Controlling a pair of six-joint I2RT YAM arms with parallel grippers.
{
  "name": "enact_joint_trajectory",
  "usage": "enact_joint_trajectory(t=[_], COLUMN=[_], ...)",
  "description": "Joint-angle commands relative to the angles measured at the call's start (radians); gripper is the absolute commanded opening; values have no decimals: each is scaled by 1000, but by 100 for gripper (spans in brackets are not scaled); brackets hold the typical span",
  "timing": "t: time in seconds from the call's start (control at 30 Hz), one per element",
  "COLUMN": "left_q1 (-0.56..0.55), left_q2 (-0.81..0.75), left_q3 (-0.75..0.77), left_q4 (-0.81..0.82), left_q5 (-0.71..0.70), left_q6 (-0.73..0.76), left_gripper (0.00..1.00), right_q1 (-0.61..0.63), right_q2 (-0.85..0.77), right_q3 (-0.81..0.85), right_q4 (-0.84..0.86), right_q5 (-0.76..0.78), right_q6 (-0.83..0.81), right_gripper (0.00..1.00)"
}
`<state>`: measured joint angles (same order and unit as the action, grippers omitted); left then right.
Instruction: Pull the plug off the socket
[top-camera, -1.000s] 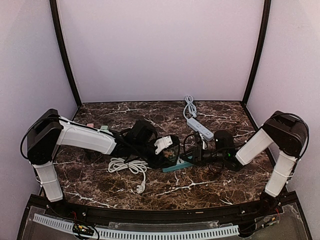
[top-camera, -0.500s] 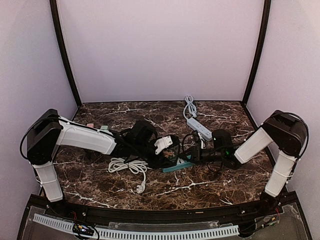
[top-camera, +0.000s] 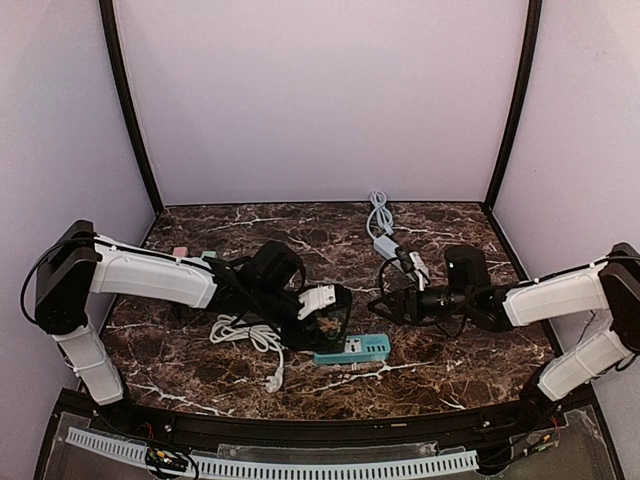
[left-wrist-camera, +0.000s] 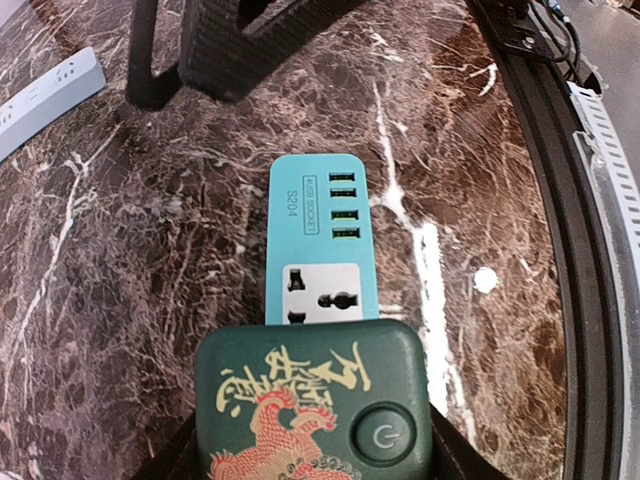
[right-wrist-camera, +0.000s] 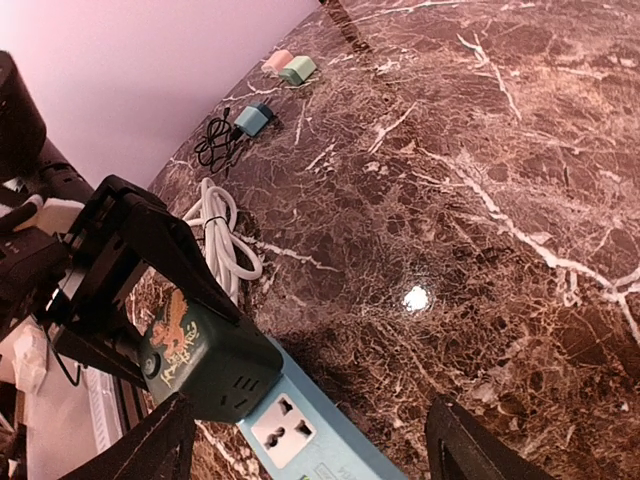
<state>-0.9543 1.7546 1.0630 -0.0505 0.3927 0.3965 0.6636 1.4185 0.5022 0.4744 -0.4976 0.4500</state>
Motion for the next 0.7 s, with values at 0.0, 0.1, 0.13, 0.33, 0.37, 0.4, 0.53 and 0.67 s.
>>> enact_joint_trajectory(t=[0.0, 0.1, 0.13, 0.33, 0.37, 0.4, 0.53, 0.67], left_q1=[-8, -8, -8, -8, -8, -9, -9, -8], left_q2=[-115, -144, -152, -157, -157, -159, -190, -236], left_q3=[-63, -80, -84, -86, -87, -86, -90, -90], left_q4=[-47, -79, -101, -150, -154, -154, -125, -78], left_q5=[70, 74, 81, 84, 81, 71, 47, 24], left_q6=[12, 46, 64, 85, 81, 79, 45, 3], left_gripper=[24, 24, 24, 23, 22, 22, 22, 21], right_q1=[22, 90, 117, 229, 232, 232, 240, 241], right_q2=[-40, -45, -41, -9, -3, 6, 31, 31], right_q3=[-49, -57, -58, -53, -45, -43, -30, -29], right_q4=[-81, -110, -112, -126, -132, -134, -146, -147], right_q5=[-29, -6, -2, 112, 132, 136, 170, 177], right_q6=[-161, -228, -249, -317, -321, -325, -322, -317], right_gripper=[79, 79, 79, 79, 79, 79, 79, 79])
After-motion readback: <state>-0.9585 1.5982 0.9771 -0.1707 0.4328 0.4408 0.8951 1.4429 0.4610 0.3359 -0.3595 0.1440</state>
